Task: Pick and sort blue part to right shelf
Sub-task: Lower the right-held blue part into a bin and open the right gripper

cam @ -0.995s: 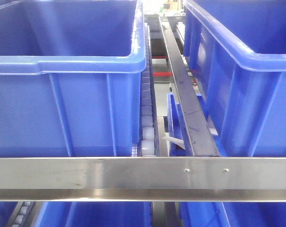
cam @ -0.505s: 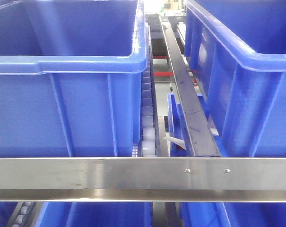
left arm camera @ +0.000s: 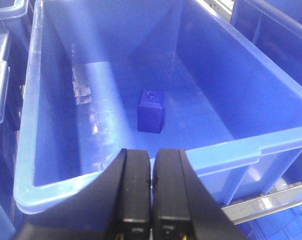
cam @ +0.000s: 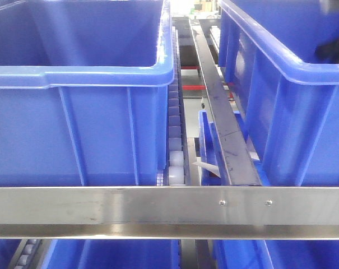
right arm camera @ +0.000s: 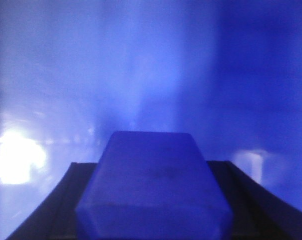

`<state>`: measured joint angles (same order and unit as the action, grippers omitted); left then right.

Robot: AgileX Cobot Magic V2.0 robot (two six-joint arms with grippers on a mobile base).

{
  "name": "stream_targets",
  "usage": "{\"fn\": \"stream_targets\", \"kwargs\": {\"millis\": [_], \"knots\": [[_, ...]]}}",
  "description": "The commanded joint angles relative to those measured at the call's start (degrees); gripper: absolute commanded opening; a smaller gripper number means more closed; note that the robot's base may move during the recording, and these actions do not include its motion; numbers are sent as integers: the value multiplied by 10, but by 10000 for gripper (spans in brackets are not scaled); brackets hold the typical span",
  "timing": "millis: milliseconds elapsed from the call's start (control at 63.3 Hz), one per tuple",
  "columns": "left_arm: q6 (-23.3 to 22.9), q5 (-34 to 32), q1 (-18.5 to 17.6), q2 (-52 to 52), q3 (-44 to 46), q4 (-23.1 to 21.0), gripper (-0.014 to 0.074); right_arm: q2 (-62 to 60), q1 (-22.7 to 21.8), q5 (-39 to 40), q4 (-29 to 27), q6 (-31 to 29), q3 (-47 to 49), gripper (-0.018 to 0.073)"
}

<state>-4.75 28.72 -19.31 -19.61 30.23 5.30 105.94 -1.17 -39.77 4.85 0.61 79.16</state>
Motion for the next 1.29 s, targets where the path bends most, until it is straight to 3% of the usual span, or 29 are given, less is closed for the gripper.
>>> {"fn": "stream_targets", "kwargs": {"millis": [0,205,426,711,837,1026,1090,1137,1279], "knots": [[-1,-44,-4,-4,15,-1,125,-16,-4,34,10,-6,22,246],[-1,-44,-4,-4,15,-1,125,-7,-4,30,10,-6,22,288],[-1,-39,-4,-4,15,-1,125,-8,-4,26,10,-6,22,622],[-1,-39,-4,-4,15,-1,125,-67,-3,9,10,-6,22,601],[-1,-39,-4,-4,15,-1,125,-127,-2,-6,6,-6,21,515],[-1,-39,-4,-4,15,-2,125,-229,4,-26,-5,-6,9,158],[-1,-39,-4,-4,15,-2,125,-261,9,-23,-5,-6,-12,77],[-1,-39,-4,-4,15,-2,125,-287,16,-18,-5,-6,-39,34],[-1,-39,-4,-4,15,-2,125,-378,43,14,-5,-6,-136,36]]}}
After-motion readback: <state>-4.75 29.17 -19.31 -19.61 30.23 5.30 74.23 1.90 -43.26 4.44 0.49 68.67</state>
